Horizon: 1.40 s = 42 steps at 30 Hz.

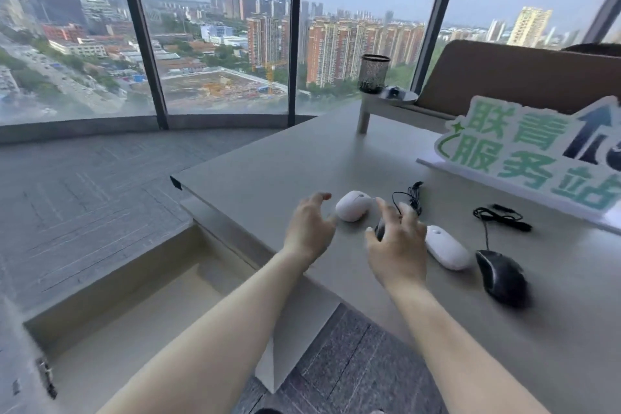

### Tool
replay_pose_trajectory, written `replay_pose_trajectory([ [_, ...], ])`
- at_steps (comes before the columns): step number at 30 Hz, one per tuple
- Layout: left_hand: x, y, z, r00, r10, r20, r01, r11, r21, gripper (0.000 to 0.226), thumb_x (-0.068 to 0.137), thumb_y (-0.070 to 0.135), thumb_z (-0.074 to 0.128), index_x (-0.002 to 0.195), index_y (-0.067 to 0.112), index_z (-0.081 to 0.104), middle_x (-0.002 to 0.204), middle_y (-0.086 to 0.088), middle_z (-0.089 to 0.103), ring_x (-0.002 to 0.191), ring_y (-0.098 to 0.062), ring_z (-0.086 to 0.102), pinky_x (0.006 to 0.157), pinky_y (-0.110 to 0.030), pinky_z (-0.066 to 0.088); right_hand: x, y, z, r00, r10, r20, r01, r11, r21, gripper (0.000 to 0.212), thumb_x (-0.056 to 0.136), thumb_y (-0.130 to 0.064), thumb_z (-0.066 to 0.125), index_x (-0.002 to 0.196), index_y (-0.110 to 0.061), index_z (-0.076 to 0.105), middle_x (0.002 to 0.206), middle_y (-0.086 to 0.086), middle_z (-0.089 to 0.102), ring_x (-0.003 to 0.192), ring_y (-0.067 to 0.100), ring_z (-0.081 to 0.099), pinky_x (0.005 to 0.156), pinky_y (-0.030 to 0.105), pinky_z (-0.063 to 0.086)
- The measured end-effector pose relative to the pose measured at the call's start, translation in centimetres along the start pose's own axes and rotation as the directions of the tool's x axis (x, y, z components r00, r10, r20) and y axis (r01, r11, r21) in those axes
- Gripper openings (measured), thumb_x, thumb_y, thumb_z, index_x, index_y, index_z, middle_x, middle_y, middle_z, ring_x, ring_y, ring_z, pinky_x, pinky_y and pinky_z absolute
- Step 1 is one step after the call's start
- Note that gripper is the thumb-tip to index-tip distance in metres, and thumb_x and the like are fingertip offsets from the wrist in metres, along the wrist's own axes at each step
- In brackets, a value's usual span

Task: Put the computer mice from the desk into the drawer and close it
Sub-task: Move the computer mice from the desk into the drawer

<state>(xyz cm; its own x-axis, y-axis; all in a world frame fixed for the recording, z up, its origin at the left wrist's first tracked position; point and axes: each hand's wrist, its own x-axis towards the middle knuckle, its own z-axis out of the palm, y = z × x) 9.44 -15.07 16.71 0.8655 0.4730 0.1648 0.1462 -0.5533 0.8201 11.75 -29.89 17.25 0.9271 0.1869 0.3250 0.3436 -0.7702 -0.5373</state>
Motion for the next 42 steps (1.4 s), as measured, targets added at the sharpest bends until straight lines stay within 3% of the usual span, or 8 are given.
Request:
replay_pose_trajectory([
  [4,3.8,1.5,4.4,0.995,-0.029,0.095,0.018,0.994,0.11,0.065,0.09,0.03,0.054,0.149,0.021,0.03,0.147,-0.013,0.042,0.134,-0.031,0.041,0.105,-0.037,0.035,2.6,2.2,0.6,0.955,0.105,0.278,-0.063,0.986,-0.157,0.059,0.095,-0.049,0.046,0.15,-0.034,0.031,0.163,0.016,0.012,0.144,0.039,0.021,0.118,0.043,0.018],
  [8,6.5,0.9,6.9,0.993,-0.048,0.111,0.013,0.954,0.299,0.069,0.089,0.042,0.053,0.15,0.026,0.027,0.149,-0.009,0.044,0.135,-0.032,0.039,0.108,-0.042,0.036,3.5,3.3,1.6,0.967,0.076,0.245,-0.021,0.975,-0.22,0.039,0.093,-0.039,0.051,0.13,-0.027,0.053,0.155,0.016,0.029,0.132,0.041,0.037,0.111,0.043,0.028],
  [12,6.6,0.4,7.3,0.998,0.035,0.053,-0.054,0.908,0.416,0.05,0.083,0.039,0.058,0.131,0.028,0.051,0.131,-0.008,0.06,0.123,-0.032,0.048,0.099,-0.038,0.041,3.5,4.1,1.8,0.98,0.016,0.2,0.018,0.986,-0.166,0.028,0.088,-0.019,0.053,0.114,-0.024,0.061,0.143,0.013,0.043,0.114,0.042,0.047,0.102,0.042,0.035],
  [20,1.9,-0.6,-1.0,0.958,0.002,-0.288,0.013,0.999,0.05,0.048,0.077,0.03,0.063,0.123,0.021,0.053,0.116,-0.013,0.06,0.106,-0.032,0.056,0.082,-0.037,0.048,1.9,-1.1,-2.4,0.992,-0.122,-0.04,0.128,0.919,0.372,0.048,0.079,-0.023,0.05,0.127,-0.024,0.058,0.134,0.005,0.056,0.12,0.028,0.052,0.105,0.043,0.041],
  [26,-3.2,-5.2,-12.1,0.869,-0.082,-0.488,0.086,0.996,-0.015,0.052,0.081,0.033,0.061,0.129,0.022,0.047,0.122,-0.007,0.058,0.096,-0.018,0.054,0.074,-0.031,0.043,-1.2,-11.3,-5.2,0.968,-0.221,-0.122,0.243,0.684,0.688,0.049,0.085,-0.016,0.058,0.134,-0.022,0.057,0.133,-0.007,0.057,0.119,0.003,0.052,0.103,0.017,0.041],
  [32,-8.4,-13.4,-18.8,0.784,-0.32,-0.532,0.355,0.934,-0.039,0.052,0.083,0.037,0.059,0.13,0.019,0.045,0.12,-0.009,0.058,0.092,-0.024,0.056,0.074,-0.035,0.045,-5.5,-17.2,-0.4,0.937,-0.347,0.049,0.189,0.619,0.762,0.045,0.086,-0.011,0.063,0.13,-0.024,0.061,0.124,-0.007,0.062,0.109,0.005,0.059,0.093,0.012,0.046],
  [36,-10.6,-19.2,-19.9,0.722,-0.491,-0.488,0.545,0.837,-0.036,0.053,0.085,0.033,0.058,0.133,0.016,0.044,0.119,-0.013,0.052,0.091,-0.031,0.054,0.076,-0.036,0.044,-7.4,-18.9,6.5,0.861,-0.415,0.293,0.103,0.707,0.699,0.047,0.087,-0.014,0.063,0.133,-0.022,0.058,0.129,-0.01,0.06,0.111,-0.002,0.056,0.096,0.005,0.04],
  [42,-9.9,-25.8,-17.9,0.664,-0.66,-0.352,0.728,0.678,0.1,0.059,0.085,0.035,0.054,0.139,0.017,0.038,0.131,-0.018,0.048,0.113,-0.038,0.056,0.085,-0.037,0.043,-7.9,-18.7,18.2,0.733,-0.347,0.586,0.071,0.895,0.441,0.048,0.086,-0.014,0.058,0.135,-0.015,0.055,0.134,0.004,0.055,0.124,0.021,0.052,0.103,0.024,0.037],
])
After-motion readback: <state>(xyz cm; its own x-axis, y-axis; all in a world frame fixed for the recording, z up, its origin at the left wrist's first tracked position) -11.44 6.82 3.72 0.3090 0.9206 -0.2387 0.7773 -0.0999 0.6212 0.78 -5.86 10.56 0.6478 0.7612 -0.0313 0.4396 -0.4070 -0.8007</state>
